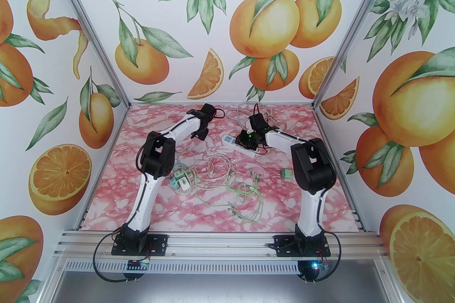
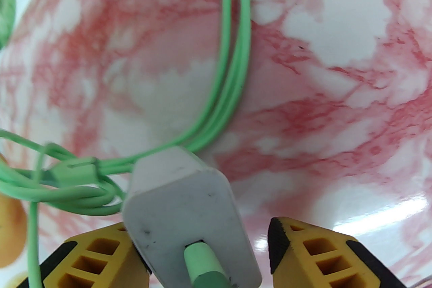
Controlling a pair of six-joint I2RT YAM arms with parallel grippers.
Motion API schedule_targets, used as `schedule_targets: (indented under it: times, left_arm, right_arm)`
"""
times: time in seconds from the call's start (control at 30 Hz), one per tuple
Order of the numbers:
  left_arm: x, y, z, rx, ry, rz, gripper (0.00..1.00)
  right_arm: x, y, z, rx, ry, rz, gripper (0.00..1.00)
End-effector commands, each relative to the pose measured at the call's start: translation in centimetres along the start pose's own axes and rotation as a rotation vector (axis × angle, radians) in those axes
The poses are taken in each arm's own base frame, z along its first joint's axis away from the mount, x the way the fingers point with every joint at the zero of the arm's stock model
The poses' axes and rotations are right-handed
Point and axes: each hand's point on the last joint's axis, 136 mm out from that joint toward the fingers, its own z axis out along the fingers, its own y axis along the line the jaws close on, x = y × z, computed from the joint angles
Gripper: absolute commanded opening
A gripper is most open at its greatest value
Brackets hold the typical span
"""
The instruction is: Pull the plug off the socket
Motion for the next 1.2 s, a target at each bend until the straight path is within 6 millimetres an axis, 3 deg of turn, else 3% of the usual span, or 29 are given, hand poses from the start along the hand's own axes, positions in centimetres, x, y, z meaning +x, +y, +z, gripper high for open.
schedule_targets:
  times: [0.0,0.3,0.37,0.43,0.63,0.77,0.9,1.03,1.17]
  left_arm:
    - [-1.3,-0.1,-4.5,0.093,-0.073,-0.08,0.67]
    - [-2.4,-0.4,-10.7,0.284,-0.204,-0.198,0.92]
    - [-2.4,-0.1,-12.0,0.322,-0.233,-0.225,0.93]
    - [-2.4,0.2,-13.1,0.357,-0.257,-0.25,0.93]
    - [-1.8,3.1,-15.2,0.4,-0.338,-0.365,0.98]
    - [-0.3,5.5,-15.7,0.408,-0.367,-0.452,1.0]
    - [2.0,7.5,-15.9,0.421,-0.357,-0.537,1.0]
    - [5.4,9.1,-15.4,0.424,-0.324,-0.624,1.0]
    - [9.1,10.2,-14.8,0.407,-0.279,-0.709,1.0]
  right_arm:
    - [-1.2,0.3,-2.2,0.029,-0.057,-0.042,0.33]
    - [-4.2,2.0,-7.8,0.115,-0.27,-0.198,0.62]
    - [-4.9,1.7,-9.6,0.19,-0.349,-0.234,0.72]
    - [-5.4,1.9,-11.2,0.237,-0.414,-0.268,0.99]
    - [-6.4,1.8,-15.1,0.315,-0.576,-0.268,1.0]
    - [-6.5,2.0,-16.7,0.265,-0.675,-0.226,1.0]
    - [-5.9,3.7,-16.6,0.152,-0.659,-0.253,1.0]
    - [-4.9,4.4,-15.5,0.115,-0.607,-0.273,1.0]
    - [-3.0,6.4,-14.5,0.067,-0.564,-0.356,1.0]
